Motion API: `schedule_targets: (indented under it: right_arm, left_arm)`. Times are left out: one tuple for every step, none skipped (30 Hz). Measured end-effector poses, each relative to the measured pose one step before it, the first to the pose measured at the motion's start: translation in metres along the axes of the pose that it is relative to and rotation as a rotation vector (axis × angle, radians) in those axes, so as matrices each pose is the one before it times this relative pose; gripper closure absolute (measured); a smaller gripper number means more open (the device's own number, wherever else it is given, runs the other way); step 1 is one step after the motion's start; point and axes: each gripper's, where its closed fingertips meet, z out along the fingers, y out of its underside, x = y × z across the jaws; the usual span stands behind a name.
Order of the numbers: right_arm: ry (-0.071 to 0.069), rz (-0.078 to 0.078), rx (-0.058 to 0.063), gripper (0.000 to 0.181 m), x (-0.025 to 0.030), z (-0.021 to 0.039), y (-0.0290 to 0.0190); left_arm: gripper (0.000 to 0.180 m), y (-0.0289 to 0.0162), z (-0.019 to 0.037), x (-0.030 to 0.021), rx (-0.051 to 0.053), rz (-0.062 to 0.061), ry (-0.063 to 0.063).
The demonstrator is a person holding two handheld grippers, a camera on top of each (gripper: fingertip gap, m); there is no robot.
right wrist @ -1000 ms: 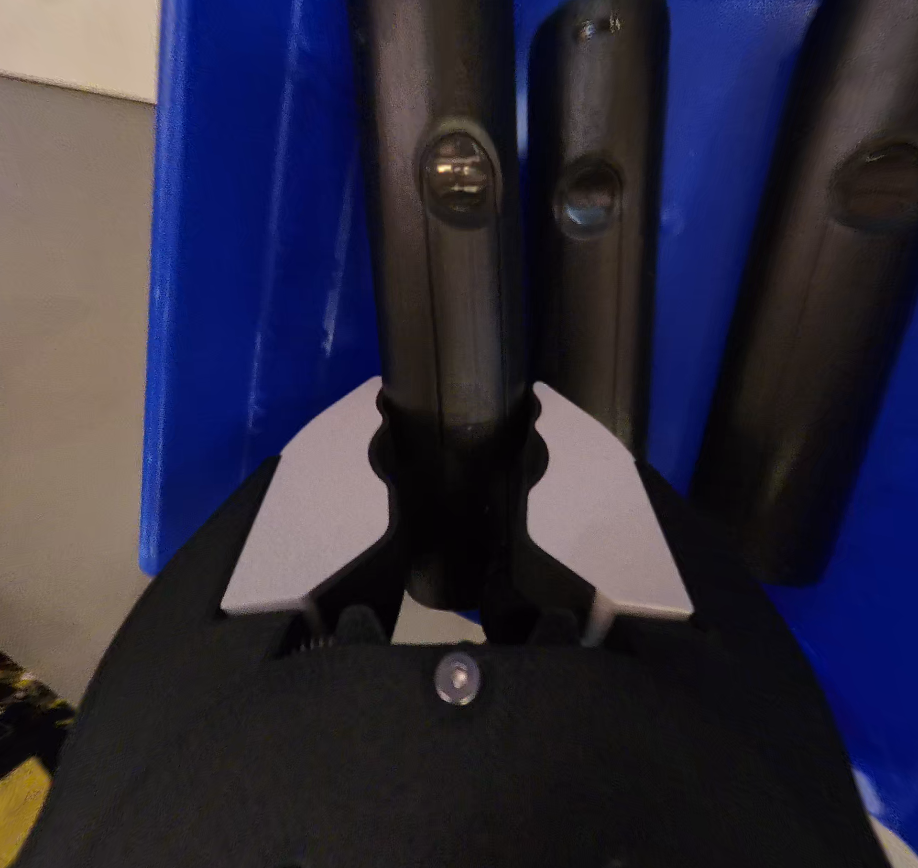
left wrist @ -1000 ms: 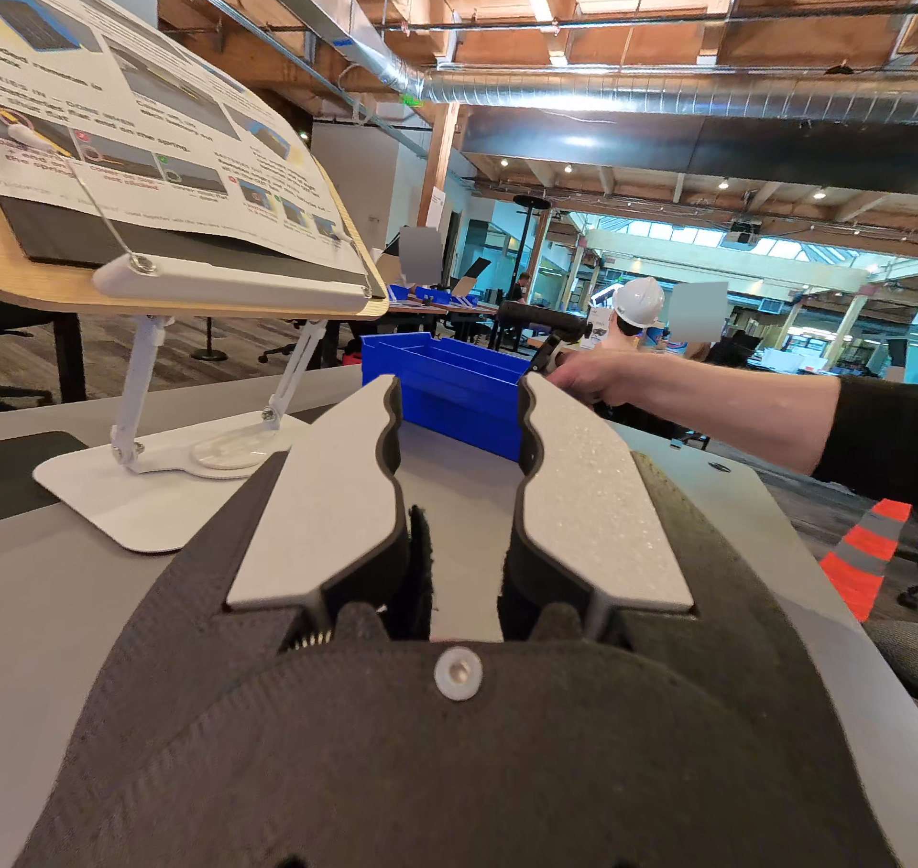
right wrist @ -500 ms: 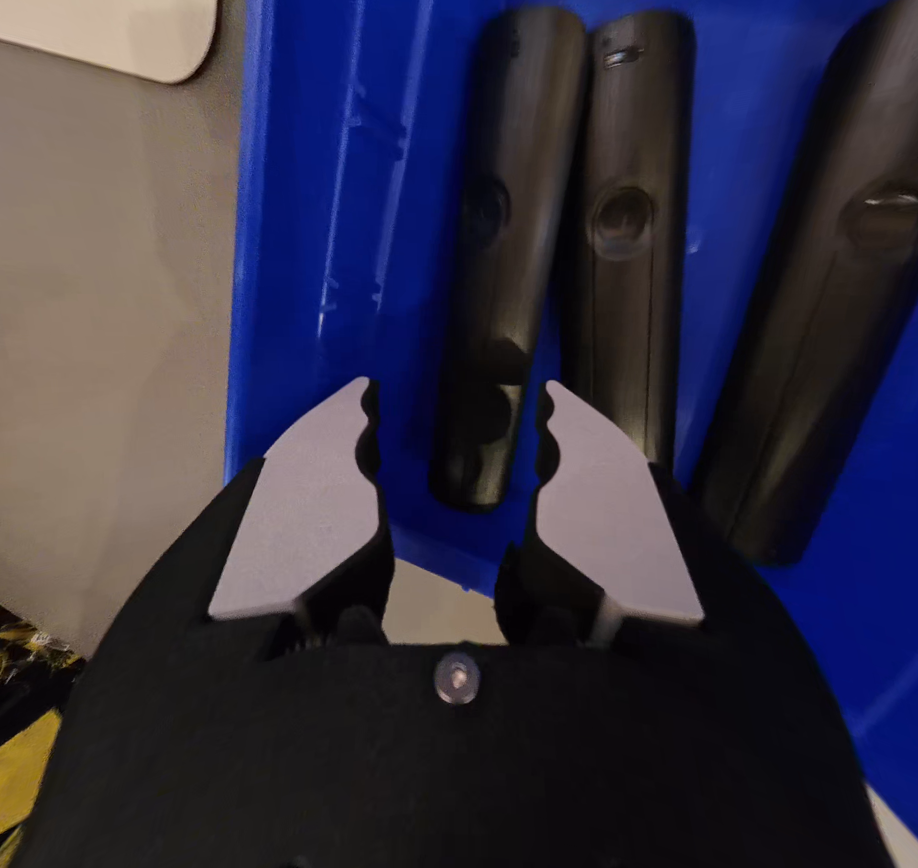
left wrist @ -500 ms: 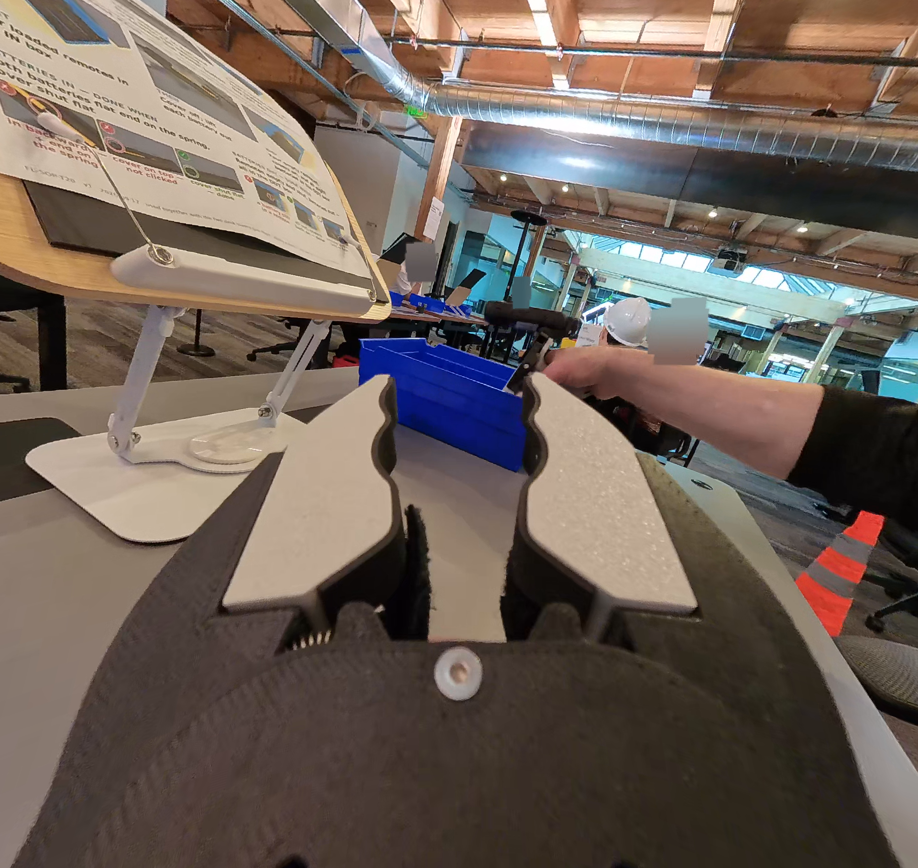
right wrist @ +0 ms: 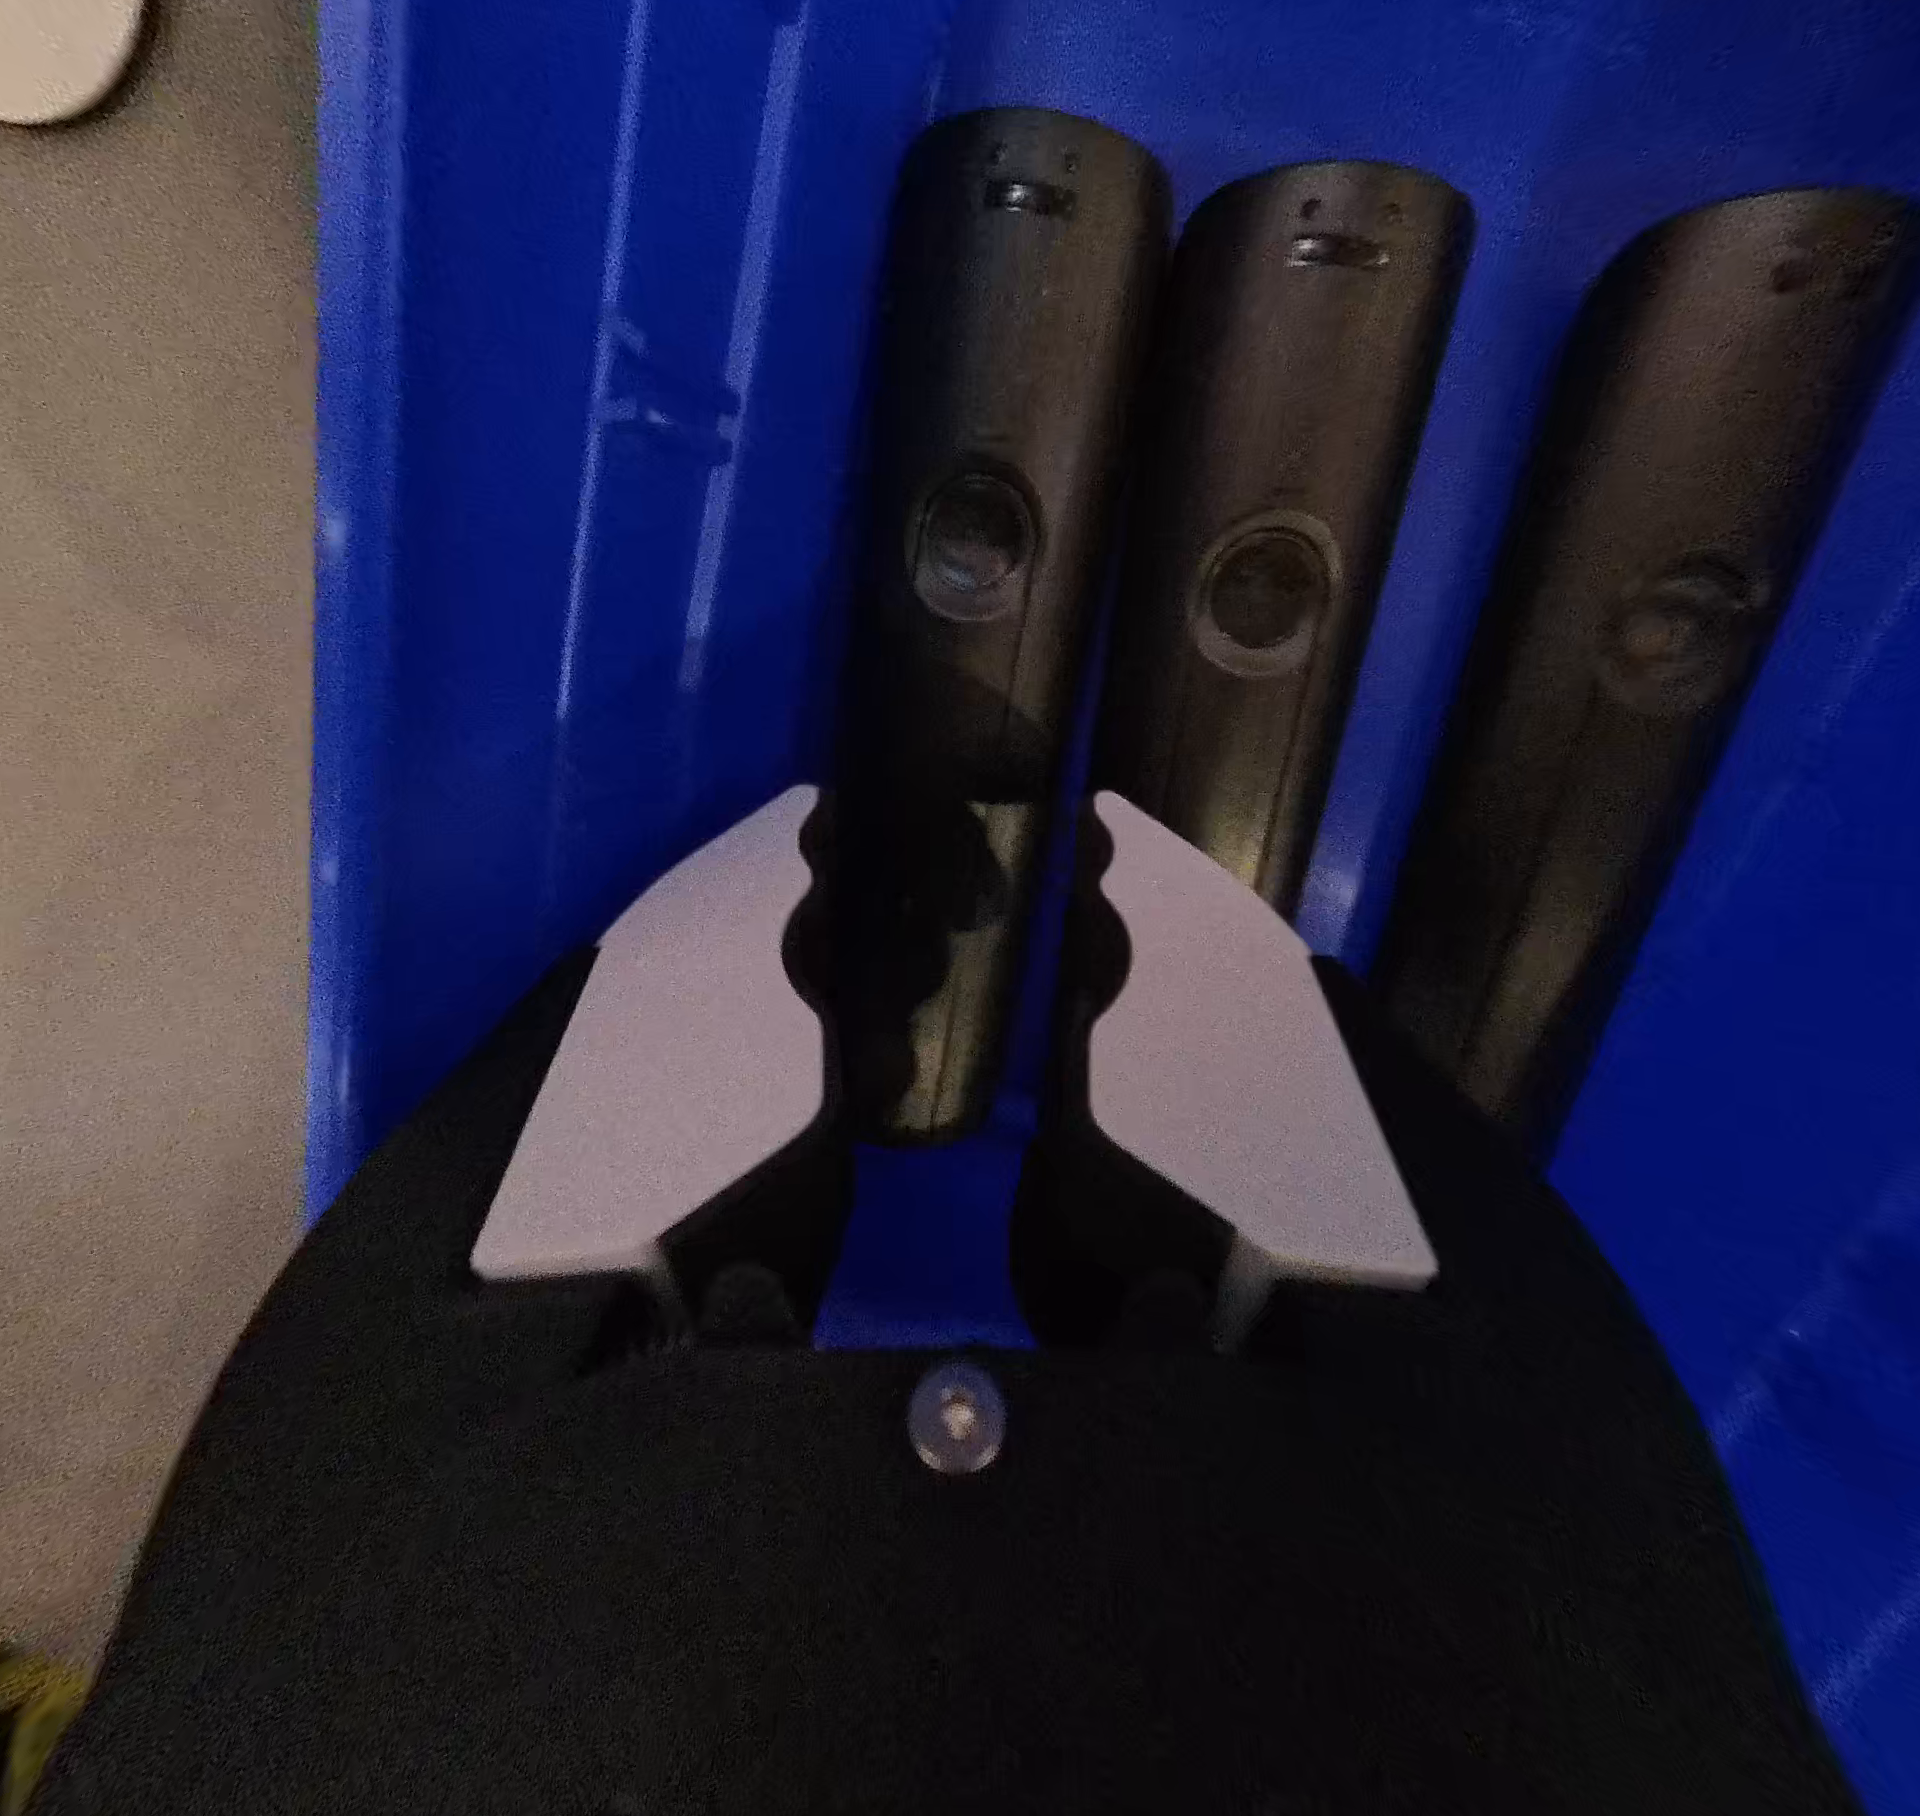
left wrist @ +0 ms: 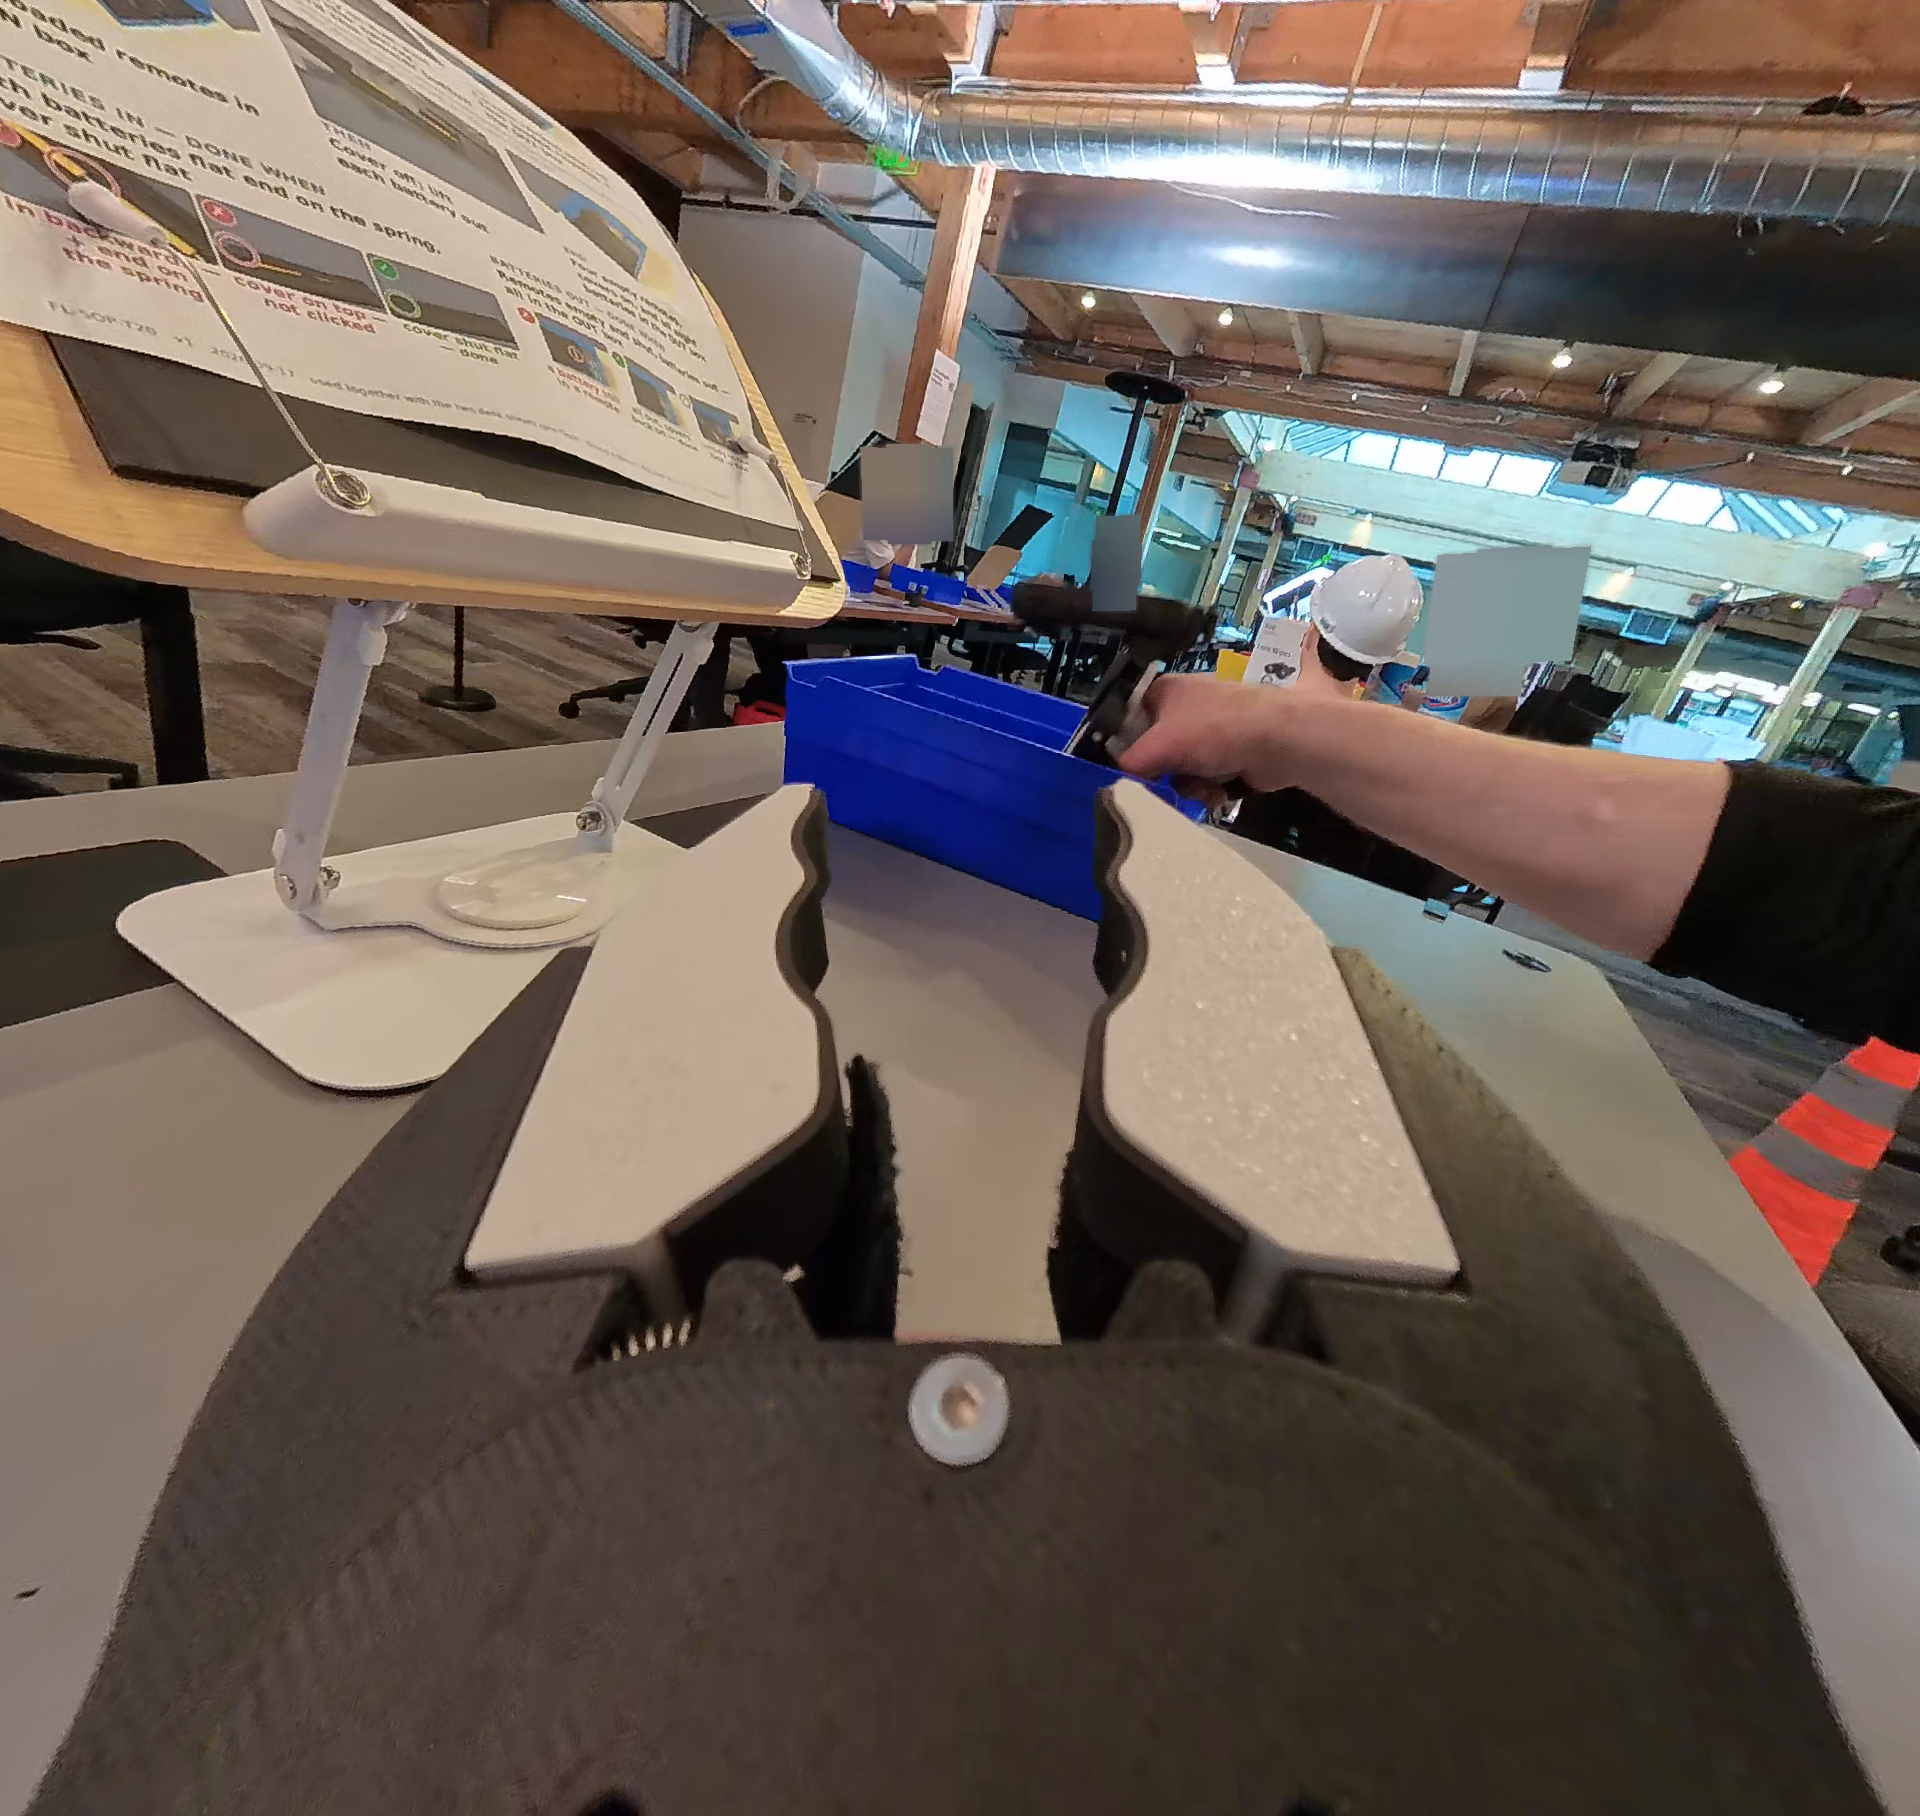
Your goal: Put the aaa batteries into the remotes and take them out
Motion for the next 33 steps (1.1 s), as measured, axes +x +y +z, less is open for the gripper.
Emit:
schedule_targets:
  right_arm:
    - [0.0425,-0.0171,0.0323,0.130,0.00438,-0.00758,-0.00228]
    - [-0.0220,0.0049,0.0544,0.133,-0.00351,-0.00921,-0.00488]
    - [-0.0066,0.0102,0.0534,0.136,-0.00156,-0.01107,-0.00442]
    - [0.0417,-0.0128,0.0591,0.136,0.00325,-0.01283,-0.00445]
    - [0.0254,-0.0223,0.0652,0.136,-0.00056,-0.01304,-0.00516]
    - [0.0014,-0.0170,0.0564,0.137,-0.00558,-0.01253,-0.00409]
    - [-0.0049,-0.0294,0.0453,0.137,-0.00900,-0.01164,-0.00311]
    - [0.0123,-0.0416,0.0500,0.138,-0.00857,-0.01166,-0.00375]
    - [0.0086,-0.0395,0.0549,0.140,-0.00990,-0.01166,-0.00460]
    - [-0.0005,-0.0348,0.0552,0.143,-0.01103,-0.01112,-0.00556]
    - [0.0011,-0.0381,0.0620,0.147,-0.01115,-0.01028,-0.00718]
    - [0.0076,-0.0313,0.0539,0.150,-0.00969,-0.00853,-0.00610]
    - [-0.0089,-0.0186,0.0312,0.151,-0.01044,-0.00660,-0.00378]
    - [-0.0152,-0.0182,0.0450,0.153,-0.01147,-0.00585,-0.00628]
    - [-0.0159,-0.0243,0.0617,0.156,-0.01245,-0.00437,-0.00815]
    - [-0.0225,-0.0240,0.0364,0.159,-0.01276,-0.00157,-0.00496]
    - [-0.0147,-0.0183,0.0098,0.159,-0.00997,0.00076,-0.00125]
    - [-0.0135,-0.0123,0.0125,0.159,-0.00867,0.00179,-0.00106]
    - [-0.0229,-0.0050,0.0268,0.160,-0.00944,0.00243,-0.00232]
    - [-0.0312,-0.0016,0.0193,0.161,-0.01042,0.00330,-0.00100]
    - [-0.0249,-0.0049,0.0051,0.161,-0.00968,0.00483,0.00127]
    - [-0.0244,-0.0216,0.0054,0.161,-0.01013,0.00500,0.00174]
    - [-0.0190,-0.0225,0.0022,0.163,-0.00877,0.00471,0.00247]
    - [-0.0164,-0.0052,-0.0053,0.164,-0.00677,0.00454,0.00353]
    - [-0.0208,0.0052,0.0027,0.164,-0.00616,0.00415,0.00260]
    - [-0.0273,0.0054,0.0040,0.164,-0.00612,0.00381,0.00288]
    - [-0.0167,0.0035,0.0018,0.164,-0.00372,0.00313,0.00298]
    - [-0.0038,0.0006,0.0057,0.164,-0.00151,0.00192,0.00205]
    - [-0.0072,-0.0052,0.0083,0.166,-0.00185,0.00114,0.00100]
    - [-0.0106,-0.0014,0.0048,0.166,-0.00169,0.00053,0.00090]
    - [-0.0063,0.0042,0.0045,0.166,-0.00048,0.00010,0.00077]
    - [-0.0066,0.0029,0.0044,0.166,-0.00034,0.00029,0.00081]
    - [-0.0098,0.0057,-0.0001,0.166,-0.00046,0.00047,0.00157]
  left_arm:
    - [0.130,0.00003,0.00018,-0.00017,-0.0100,0.0094,-0.0064]
    - [0.128,-0.00089,-0.00072,-0.00087,-0.0109,0.0186,-0.0137]
    - [0.127,-0.00287,-0.00180,-0.00071,-0.0025,0.0216,-0.0143]
    - [0.126,-0.00459,-0.00319,-0.00112,0.0015,0.0192,-0.0140]
    - [0.124,-0.00440,-0.00478,-0.00342,-0.0059,0.0223,-0.0251]
    - [0.122,-0.00434,-0.00664,-0.00746,-0.0121,0.0299,-0.0433]
    - [0.119,-0.00430,-0.00853,-0.01034,-0.0181,0.0347,-0.0526]
    - [0.118,-0.00452,-0.01011,-0.01357,-0.0241,0.0318,-0.0605]
    - [0.117,-0.00447,-0.01051,-0.01741,-0.0269,0.0249,-0.0700]
    - [0.116,-0.00330,-0.00985,-0.02017,-0.0344,0.0261,-0.0713]
    - [0.116,-0.00090,-0.00805,-0.02284,-0.0497,0.0306,-0.0754]
    - [0.115,0.00188,-0.00517,-0.02489,-0.0663,0.0321,-0.0760]
    - [0.112,0.00442,-0.00141,-0.02383,-0.0785,0.0358,-0.0638]
    - [0.112,0.00782,0.00266,-0.02357,-0.0952,0.0389,-0.0612]
    - [0.111,0.01150,0.00725,-0.02335,-0.1104,0.0370,-0.0621]
    - [0.107,0.01246,0.01145,-0.01817,-0.1111,0.0242,-0.0360]
    - [0.106,0.01116,0.01303,-0.01227,-0.1050,0.0110,-0.0087]
    - [0.106,0.00874,0.01317,-0.01127,-0.0929,0.0138,-0.0140]
    - [0.105,0.00703,0.01387,-0.01020,-0.0798,0.0173,-0.0180]
    - [0.104,0.00801,0.01524,-0.00722,-0.0838,0.0057,-0.0014]
    - [0.103,0.00932,0.01589,-0.00592,-0.0925,-0.0040,0.0058]
    - [0.104,0.00727,0.01513,-0.00691,-0.0770,-0.0041,-0.0077]
    - [0.105,0.00562,0.01348,-0.00725,-0.0620,-0.0008,-0.0175]
    - [0.105,0.00745,0.01214,-0.00434,-0.0733,0.0019,-0.0061]
    - [0.100,0.00752,0.01066,-0.00296,-0.0753,-0.0002,-0.0042]
    - [0.103,0.00510,0.00874,-0.00351,-0.0575,-0.0008,-0.0137]
    - [0.103,0.00317,0.00649,-0.00112,-0.0416,-0.0063,-0.0027]
    - [0.107,-0.00016,0.00347,0.00108,-0.0205,-0.0146,0.0121]
    - [0.108,-0.00114,0.00146,0.00011,-0.0107,-0.0073,0.0097]
    - [0.107,-0.00102,0.00120,-0.00057,-0.0056,-0.0113,0.0124]
    - [0.107,-0.00134,0.00112,-0.00101,0.0004,-0.0200,0.0162]
    - [0.107,-0.00104,0.00125,-0.00144,0.0007,-0.0155,0.0107]
    - [0.109,-0.00094,0.00071,-0.00156,0.0041,-0.0181,0.0097]
